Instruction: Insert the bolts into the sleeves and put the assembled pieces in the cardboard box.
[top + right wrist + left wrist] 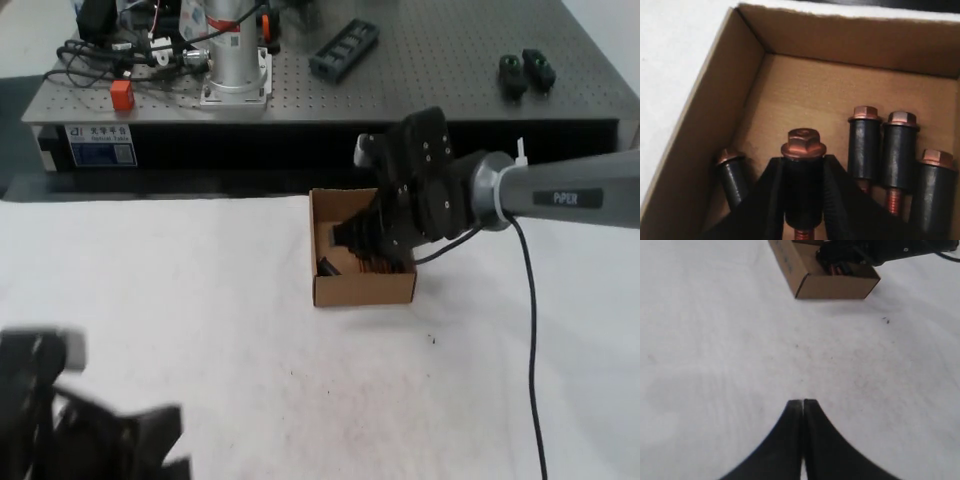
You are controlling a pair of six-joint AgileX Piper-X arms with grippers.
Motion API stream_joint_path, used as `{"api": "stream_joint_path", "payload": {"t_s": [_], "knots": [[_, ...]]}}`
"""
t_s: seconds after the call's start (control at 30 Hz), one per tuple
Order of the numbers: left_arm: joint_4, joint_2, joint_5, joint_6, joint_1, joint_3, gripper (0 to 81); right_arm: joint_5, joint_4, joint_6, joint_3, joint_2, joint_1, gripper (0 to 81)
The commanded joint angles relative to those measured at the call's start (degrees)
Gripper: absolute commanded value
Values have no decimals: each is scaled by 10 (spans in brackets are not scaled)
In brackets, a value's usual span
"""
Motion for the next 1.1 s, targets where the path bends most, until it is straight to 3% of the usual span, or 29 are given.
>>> {"api": "stream_joint_path", "payload": {"t_s": [0.0,0.07,0.13,0.3,0.57,0.8,1.0,1.07], "knots": [[15,-16,-24,-11,0,3,6,-1,3,-17,-11,-1,-2,205],[37,-40,-36,-11,0,12,6,-9,12,-15,-11,-6,-2,375],[57,-63,-52,-11,0,21,6,-13,30,-14,-11,-21,-2,430],[142,-113,-90,-18,0,32,6,-32,42,-29,63,-124,-2,292],[161,-181,-105,-39,0,34,6,-35,-58,-29,398,-472,7,5],[164,-182,-105,-40,0,38,6,-35,-29,-26,636,-766,7,11],[164,-182,-136,-56,0,42,6,-37,-11,-26,768,-936,7,11],[164,-182,-130,-73,0,46,6,-43,-6,-26,768,-979,7,11]]}}
